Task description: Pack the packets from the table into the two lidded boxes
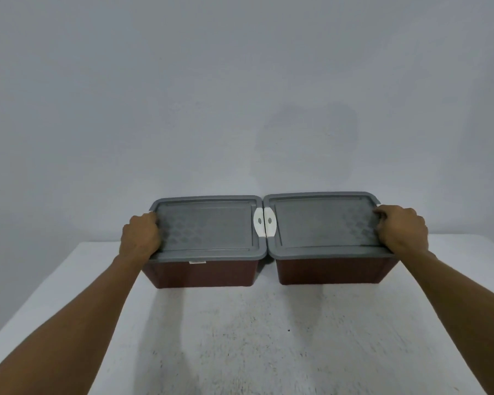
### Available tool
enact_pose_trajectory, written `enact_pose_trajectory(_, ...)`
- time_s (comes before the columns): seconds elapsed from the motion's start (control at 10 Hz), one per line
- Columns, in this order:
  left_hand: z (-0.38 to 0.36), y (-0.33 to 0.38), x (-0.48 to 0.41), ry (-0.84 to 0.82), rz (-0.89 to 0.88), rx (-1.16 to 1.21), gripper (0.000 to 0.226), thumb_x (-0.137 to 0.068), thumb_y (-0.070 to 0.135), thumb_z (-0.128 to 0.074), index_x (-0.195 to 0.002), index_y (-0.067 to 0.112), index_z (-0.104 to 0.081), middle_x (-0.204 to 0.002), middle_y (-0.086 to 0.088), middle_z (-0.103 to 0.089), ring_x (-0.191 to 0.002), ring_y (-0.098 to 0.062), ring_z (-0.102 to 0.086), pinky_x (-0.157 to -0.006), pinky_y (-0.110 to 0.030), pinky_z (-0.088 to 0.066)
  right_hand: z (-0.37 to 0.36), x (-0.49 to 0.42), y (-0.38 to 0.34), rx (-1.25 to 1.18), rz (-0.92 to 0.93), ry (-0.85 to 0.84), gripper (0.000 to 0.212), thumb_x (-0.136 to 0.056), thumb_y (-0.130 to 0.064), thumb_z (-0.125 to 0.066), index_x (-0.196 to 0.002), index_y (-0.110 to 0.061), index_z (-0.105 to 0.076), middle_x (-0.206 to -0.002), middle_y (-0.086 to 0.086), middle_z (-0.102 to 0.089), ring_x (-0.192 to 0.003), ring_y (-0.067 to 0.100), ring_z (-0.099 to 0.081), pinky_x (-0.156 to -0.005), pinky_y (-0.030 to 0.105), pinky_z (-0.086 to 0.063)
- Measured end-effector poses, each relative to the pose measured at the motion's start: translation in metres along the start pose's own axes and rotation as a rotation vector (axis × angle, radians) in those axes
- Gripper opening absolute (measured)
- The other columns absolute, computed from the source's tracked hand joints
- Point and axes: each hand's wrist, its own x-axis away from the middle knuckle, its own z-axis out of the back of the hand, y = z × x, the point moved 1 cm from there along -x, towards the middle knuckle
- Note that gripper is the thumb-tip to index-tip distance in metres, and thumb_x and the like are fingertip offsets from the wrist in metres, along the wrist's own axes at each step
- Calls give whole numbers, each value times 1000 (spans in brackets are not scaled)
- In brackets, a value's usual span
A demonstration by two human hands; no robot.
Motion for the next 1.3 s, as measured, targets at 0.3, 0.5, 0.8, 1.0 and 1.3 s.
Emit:
enact_pose_trajectory(0.3, 1, -2, 10, -190, -168, -86, 73, -94, 67, -21, -129, 9, -50, -148, -14, -39, -136, -28, -36, -113, -52, -20, 1, 15, -12, 99, 176, -143, 52, -97, -58, -24, -116, -28, -62, -126, 8, -59, -115, 27, -53, -100, 49, -34)
enact_pose_trajectory(0.5, 7, 52, 83, -100, -605, 27, 81, -90, 73, -6, -137, 26, -51, -144, 0, -51, -131, -19, -48, -114, -47, -27, -3, 98, -65, -66, 550, -24, 56, -92, -66, -27, -120, -33, -63, -126, -6, -64, -111, 14, -59, -97, 39, -38)
enact_pose_trajectory(0.8, 4, 82, 103, -94, -567, -209, 85, -84, 70, 12, -145, 34, -33, -156, 5, -28, -150, -28, -9, -103, -66, 19, -16, 119, -86, -92, 450, -91, 47, -97, -51, -27, -130, -33, -54, -143, -8, -48, -133, 12, -40, -114, 50, -13)
enact_pose_trajectory(1.0, -6, 81, 151, -148, -505, -38, 81, -88, 65, 8, -156, 22, -6, -164, 1, 1, -150, -21, 9, -117, -52, 11, -13, 161, -81, -126, 484, -115, 53, -98, -33, -32, -150, -20, -32, -159, -1, -25, -149, 19, -11, -120, 49, -2)
enact_pose_trajectory(1.3, -13, 51, 250, -284, -562, 62, 90, -81, 74, 8, -154, 28, -17, -163, 7, -4, -151, -16, -1, -119, -39, 1, -20, 269, -67, -159, 441, -416, 56, -99, -51, -35, -151, -32, -23, -160, -9, -19, -148, 13, -16, -122, 41, -6)
